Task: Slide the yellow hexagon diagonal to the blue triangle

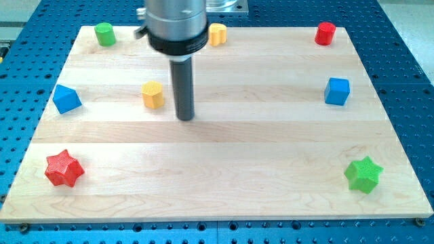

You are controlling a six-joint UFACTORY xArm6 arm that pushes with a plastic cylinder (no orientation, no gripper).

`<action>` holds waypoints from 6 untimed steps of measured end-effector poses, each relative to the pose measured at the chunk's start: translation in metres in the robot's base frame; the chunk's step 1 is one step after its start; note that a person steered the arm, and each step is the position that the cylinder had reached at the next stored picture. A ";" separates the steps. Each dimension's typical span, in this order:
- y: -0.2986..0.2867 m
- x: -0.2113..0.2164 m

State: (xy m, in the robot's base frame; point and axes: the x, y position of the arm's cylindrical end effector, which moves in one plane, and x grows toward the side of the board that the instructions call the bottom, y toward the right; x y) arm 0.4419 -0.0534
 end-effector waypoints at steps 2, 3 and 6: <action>-0.056 -0.087; -0.082 -0.026; -0.029 -0.036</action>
